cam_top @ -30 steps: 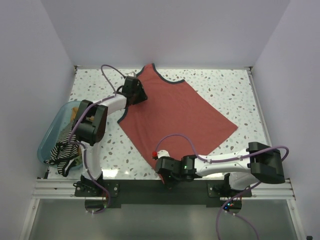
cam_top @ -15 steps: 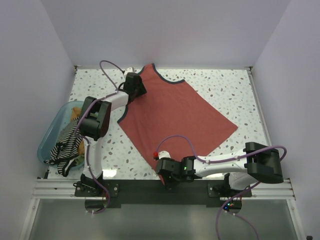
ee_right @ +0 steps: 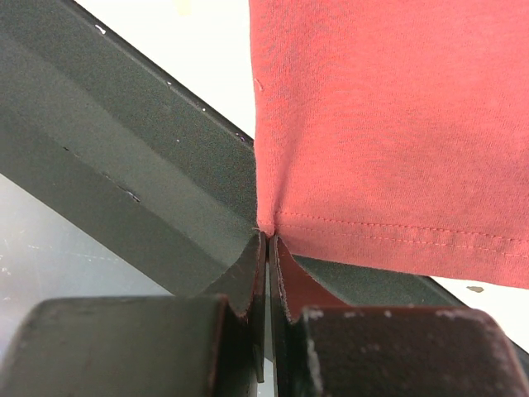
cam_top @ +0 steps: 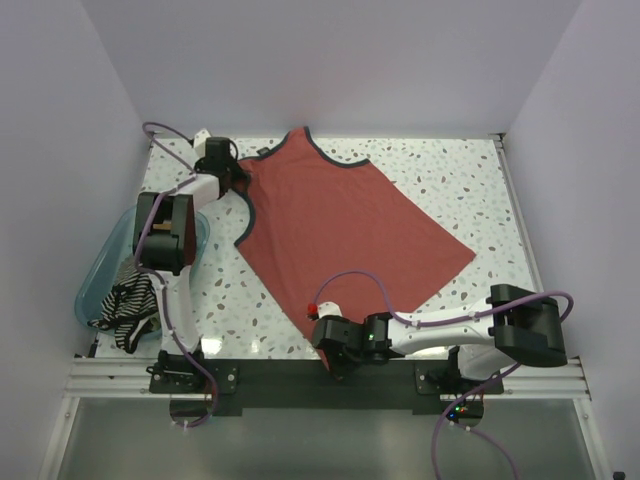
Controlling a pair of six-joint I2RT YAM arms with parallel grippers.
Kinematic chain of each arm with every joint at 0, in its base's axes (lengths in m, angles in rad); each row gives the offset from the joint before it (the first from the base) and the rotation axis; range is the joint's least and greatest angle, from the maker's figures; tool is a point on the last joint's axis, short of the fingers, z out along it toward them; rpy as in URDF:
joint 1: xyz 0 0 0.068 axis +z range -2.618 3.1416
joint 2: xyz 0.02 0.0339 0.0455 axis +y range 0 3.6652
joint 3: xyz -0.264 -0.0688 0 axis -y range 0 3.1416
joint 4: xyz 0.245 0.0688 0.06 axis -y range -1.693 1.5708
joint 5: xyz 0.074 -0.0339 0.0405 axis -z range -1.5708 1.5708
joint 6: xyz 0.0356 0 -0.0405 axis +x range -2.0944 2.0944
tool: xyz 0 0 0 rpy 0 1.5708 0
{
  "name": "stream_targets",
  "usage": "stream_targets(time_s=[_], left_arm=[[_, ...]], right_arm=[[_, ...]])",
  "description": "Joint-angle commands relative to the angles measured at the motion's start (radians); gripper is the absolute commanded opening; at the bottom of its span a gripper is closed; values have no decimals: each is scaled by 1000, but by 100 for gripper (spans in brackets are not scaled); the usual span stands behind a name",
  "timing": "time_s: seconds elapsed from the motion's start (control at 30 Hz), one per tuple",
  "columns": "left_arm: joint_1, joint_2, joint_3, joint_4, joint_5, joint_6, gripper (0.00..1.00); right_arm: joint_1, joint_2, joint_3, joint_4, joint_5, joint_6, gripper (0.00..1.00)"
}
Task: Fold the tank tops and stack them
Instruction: Flatten the tank top out
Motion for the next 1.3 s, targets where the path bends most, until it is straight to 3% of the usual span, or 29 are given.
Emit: stream_targets(time_s=[0.0,0.2,0.47,0.63,0.87,0.97,1.27], left_arm=[[17,-52,59,-8,-28,14,53],[63,-20,136,-164,-57,-42,52],[85,-55,171,-215,-15,-80,52],[36,-182,35,-224,22,-121,54],[-145,-358,-131,-455,-180,-247,53],[-193,-432,-231,-567,-244,-350,48],[-213,-566,-517,-513,-245,-362,45]], right_arm=[[7,-3,-18,23,-14,24,0],[7,-8,-22,23,-16,29,0],[7,-17,-18,15,-4,32,0],[7,-15,-18,23,10,44,0],[7,-92,-35,3,56,63,0],[7,-109,-36,-8,67,57,0],[7,-152,-33,-26,76,43,0]])
